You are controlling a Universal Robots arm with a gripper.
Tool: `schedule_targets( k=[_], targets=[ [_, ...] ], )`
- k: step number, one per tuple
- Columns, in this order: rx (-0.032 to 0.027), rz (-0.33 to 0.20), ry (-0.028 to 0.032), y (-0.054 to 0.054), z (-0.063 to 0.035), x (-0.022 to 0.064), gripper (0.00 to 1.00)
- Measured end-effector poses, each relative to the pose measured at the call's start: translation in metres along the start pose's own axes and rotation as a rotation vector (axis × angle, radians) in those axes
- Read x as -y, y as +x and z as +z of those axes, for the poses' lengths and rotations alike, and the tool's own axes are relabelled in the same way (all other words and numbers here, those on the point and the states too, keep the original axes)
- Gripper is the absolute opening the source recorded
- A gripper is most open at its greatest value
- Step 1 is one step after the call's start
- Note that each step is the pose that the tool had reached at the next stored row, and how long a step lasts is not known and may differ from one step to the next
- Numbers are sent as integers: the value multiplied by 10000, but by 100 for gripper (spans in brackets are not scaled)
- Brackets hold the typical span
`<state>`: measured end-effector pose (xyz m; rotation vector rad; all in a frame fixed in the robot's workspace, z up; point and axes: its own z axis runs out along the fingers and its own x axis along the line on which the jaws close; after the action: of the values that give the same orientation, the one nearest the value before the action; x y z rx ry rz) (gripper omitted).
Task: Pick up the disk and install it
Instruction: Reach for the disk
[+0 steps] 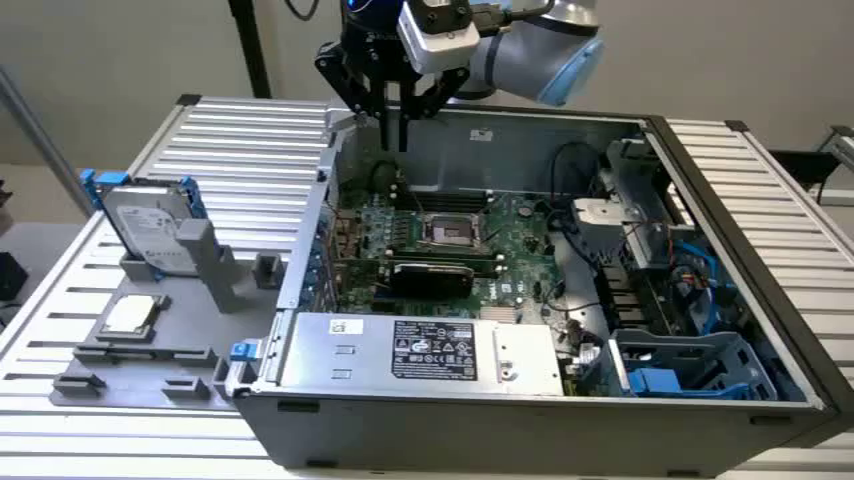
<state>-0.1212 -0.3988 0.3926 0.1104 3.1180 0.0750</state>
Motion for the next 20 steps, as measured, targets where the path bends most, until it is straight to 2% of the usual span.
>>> schedule_targets(
  k=[12, 14, 15, 16, 20],
  targets=[
    [0, 0, 0, 0, 0, 0, 25],
    [0, 0, 0, 1, 0, 0, 22],
    [0, 1, 1, 5, 0, 0, 16],
    [-1, 2, 1, 18, -1, 2, 11],
    [0, 1, 0, 166, -4, 15, 11]
  ],
)
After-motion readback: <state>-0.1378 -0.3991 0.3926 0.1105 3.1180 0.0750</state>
